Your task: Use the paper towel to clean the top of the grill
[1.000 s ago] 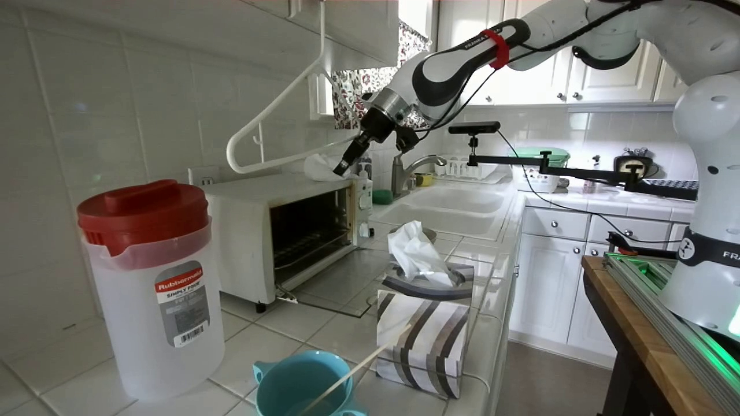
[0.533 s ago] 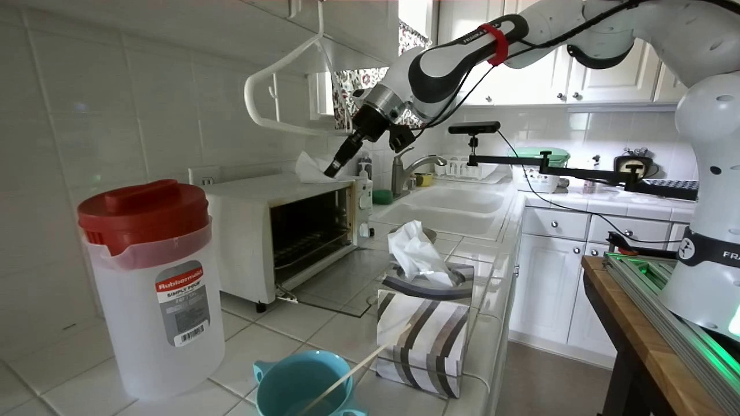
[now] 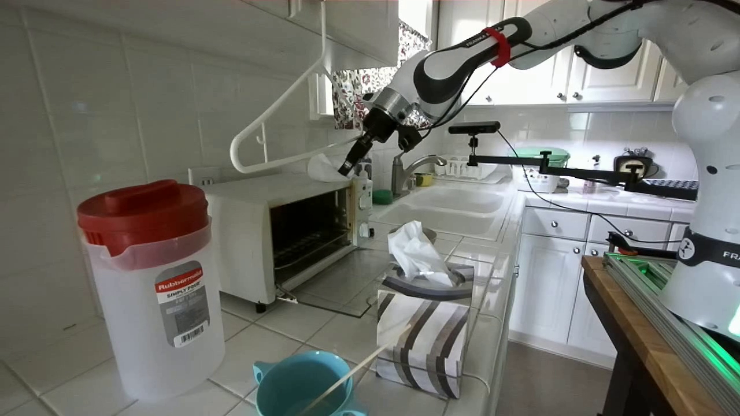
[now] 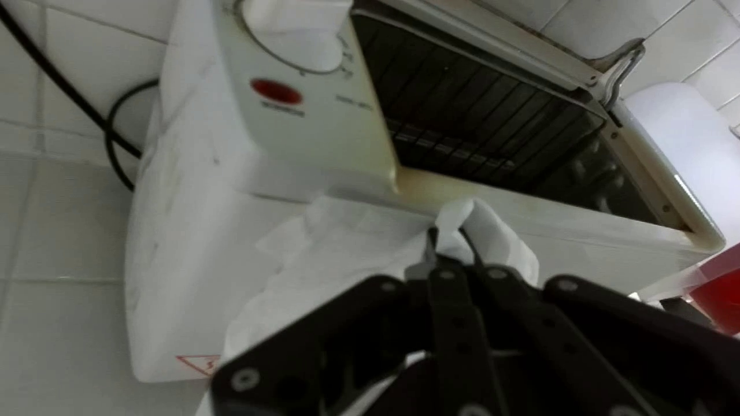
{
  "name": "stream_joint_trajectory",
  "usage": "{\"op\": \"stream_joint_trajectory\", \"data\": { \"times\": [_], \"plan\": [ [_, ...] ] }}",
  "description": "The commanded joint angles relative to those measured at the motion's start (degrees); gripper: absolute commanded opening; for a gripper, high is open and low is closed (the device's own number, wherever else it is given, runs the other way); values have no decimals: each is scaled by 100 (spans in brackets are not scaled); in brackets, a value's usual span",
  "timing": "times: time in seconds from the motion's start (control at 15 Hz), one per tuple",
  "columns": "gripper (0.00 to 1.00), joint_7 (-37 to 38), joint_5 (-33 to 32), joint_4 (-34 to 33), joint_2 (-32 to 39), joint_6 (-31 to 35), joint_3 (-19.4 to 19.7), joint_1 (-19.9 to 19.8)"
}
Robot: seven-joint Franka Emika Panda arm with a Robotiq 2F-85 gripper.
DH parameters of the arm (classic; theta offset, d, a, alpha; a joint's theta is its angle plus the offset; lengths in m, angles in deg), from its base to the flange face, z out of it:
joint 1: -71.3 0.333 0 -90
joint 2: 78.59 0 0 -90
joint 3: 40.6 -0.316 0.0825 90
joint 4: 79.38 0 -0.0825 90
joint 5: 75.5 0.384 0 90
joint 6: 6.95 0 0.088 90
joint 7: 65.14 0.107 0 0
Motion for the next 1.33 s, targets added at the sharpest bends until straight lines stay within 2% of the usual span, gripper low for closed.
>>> {"op": "stream_joint_trajectory", "data": {
  "times": [0.0,0.2,0.6,0.87,1.07,1.27],
  "plan": [
    [0,-136,-137,42,38,-175,-150,-273],
    [0,-149,-159,14,24,-285,-166,-271],
    [0,-175,-291,-108,-63,-338,-150,148],
    [0,-210,-347,-116,-75,-343,-154,279],
    [0,-211,-368,-80,-29,-346,-145,205],
    [0,-224,-348,25,38,-336,-206,-61]
  ]
}}
